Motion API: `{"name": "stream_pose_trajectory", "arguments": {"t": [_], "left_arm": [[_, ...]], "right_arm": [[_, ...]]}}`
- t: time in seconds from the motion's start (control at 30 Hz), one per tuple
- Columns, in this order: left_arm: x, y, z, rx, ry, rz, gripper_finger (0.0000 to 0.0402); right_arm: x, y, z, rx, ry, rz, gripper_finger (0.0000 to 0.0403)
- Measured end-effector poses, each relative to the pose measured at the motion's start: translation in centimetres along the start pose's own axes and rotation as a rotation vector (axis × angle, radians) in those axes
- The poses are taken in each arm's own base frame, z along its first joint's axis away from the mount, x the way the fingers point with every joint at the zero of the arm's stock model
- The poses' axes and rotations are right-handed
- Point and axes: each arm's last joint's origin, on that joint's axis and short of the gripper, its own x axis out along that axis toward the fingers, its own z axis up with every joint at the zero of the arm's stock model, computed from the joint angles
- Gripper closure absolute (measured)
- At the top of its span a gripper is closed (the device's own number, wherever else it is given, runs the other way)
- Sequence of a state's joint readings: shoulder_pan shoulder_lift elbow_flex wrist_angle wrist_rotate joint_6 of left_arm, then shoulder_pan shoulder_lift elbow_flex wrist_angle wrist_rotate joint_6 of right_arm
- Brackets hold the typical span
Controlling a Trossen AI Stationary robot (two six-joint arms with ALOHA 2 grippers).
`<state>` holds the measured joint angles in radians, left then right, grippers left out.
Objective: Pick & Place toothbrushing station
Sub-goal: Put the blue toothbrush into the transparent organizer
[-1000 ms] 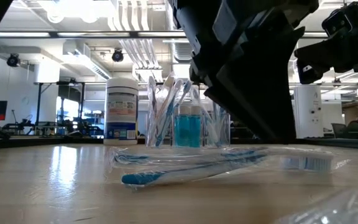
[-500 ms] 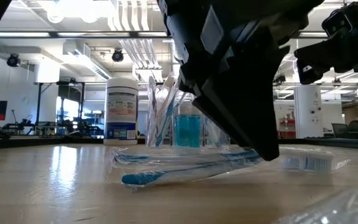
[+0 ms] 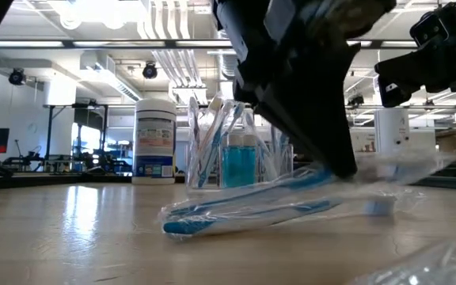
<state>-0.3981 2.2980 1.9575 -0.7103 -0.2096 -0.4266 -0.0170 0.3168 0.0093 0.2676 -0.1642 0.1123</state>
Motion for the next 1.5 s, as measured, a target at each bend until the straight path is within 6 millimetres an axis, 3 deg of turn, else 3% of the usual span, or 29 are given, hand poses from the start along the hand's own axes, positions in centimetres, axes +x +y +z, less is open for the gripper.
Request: {"name": "stream_pose_trajectory", "arguments": {"t": [0.17,0.4,0.53,0.67,0.87,1.07,1.27,1.4,1.5], "left_arm": [[-2.1,0.1,0.8,0.035,-0.054,0.022,0.0382],[-8.7,-0.2,1.8,0.081,-0.253,0.166,0.0399],[-13.2,0.2,0.9,0.075,-0.368,0.291,0.0399],[-16.0,1.2,-1.2,0.078,-0.507,0.319,0.04],[-16.2,3.8,-6.1,0.092,-0.845,-0.008,0.04],[-13.9,8.2,-10.9,-0.035,-1.055,-0.059,0.04],[-12.7,10.8,-10.8,-0.052,-1.116,-0.074,0.0401],[-12.1,10.9,-9.0,-0.014,-1.129,-0.079,0.0401],[-11.9,10.4,-7.6,0.062,-1.148,-0.056,0.0401]], "right_arm": [[0.0,0.0,0.0,0.0,0.001,0.0,0.039],[0.0,0.0,0.0,0.001,0.003,0.0,0.039],[0.0,0.1,0.0,0.001,0.004,0.009,0.039],[0.0,0.3,-0.1,0.003,0.005,0.028,0.039],[0.1,0.6,0.3,0.004,-0.034,0.055,0.039],[0.3,1.2,0.9,0.013,-0.092,0.104,0.039],[1.1,1.6,1.2,0.001,-0.137,0.137,0.039],[1.9,1.8,1.0,0.008,-0.14,0.135,0.0382],[2.5,2.1,1.1,0.021,-0.171,0.161,0.0354]]}}
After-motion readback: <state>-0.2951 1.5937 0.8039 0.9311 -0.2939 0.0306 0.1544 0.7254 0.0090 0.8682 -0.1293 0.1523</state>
